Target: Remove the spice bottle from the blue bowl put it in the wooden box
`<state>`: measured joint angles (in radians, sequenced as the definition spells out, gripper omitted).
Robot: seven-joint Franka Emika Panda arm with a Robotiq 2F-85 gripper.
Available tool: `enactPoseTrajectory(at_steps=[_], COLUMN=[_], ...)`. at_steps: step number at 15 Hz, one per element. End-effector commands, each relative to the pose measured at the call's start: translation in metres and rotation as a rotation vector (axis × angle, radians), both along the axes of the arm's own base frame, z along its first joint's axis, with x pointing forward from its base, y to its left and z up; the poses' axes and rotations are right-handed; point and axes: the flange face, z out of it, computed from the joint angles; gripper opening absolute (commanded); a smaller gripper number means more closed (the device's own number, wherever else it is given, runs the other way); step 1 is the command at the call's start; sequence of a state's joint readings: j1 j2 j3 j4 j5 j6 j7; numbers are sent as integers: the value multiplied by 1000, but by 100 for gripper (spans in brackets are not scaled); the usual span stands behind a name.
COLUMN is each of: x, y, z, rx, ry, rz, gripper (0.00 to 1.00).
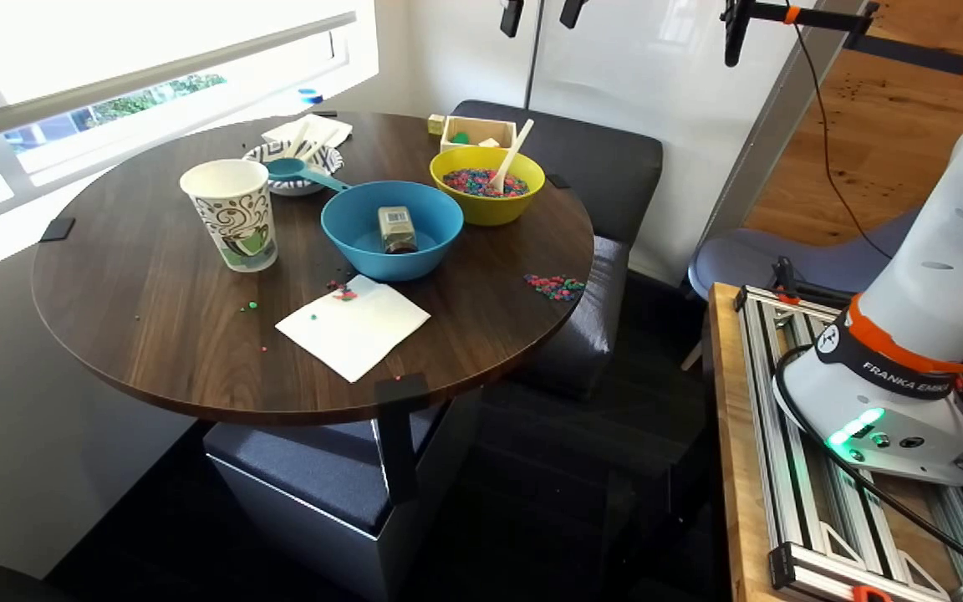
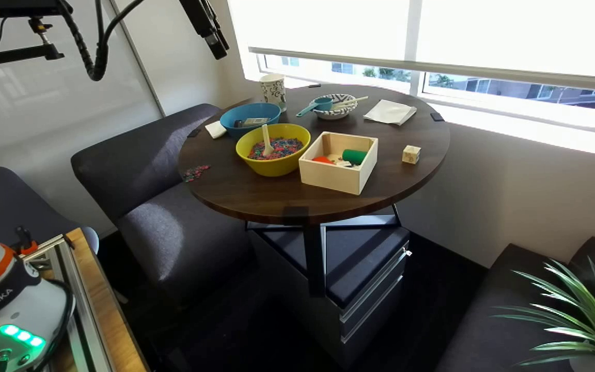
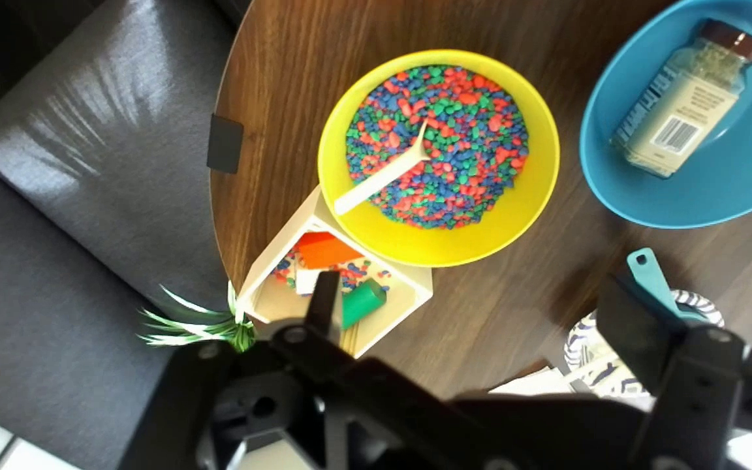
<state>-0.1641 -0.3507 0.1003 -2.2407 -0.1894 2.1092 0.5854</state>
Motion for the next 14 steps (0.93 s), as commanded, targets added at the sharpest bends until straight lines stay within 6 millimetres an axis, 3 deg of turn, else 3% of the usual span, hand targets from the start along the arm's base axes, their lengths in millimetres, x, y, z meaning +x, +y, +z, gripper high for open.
enactPoseTrajectory(at_steps=[1, 2, 7, 8, 11, 14], x=[26, 13, 17, 24, 38, 43], y=[25, 16, 15, 19, 53, 103], z=[-10, -6, -7, -10, -27, -49], rx=[-3, 11, 16, -19, -49, -29], ry=[38, 10, 11, 48, 70, 195], rz=[-121, -63, -71, -211, -344, -422], gripper=[100, 100, 100, 100, 100, 100])
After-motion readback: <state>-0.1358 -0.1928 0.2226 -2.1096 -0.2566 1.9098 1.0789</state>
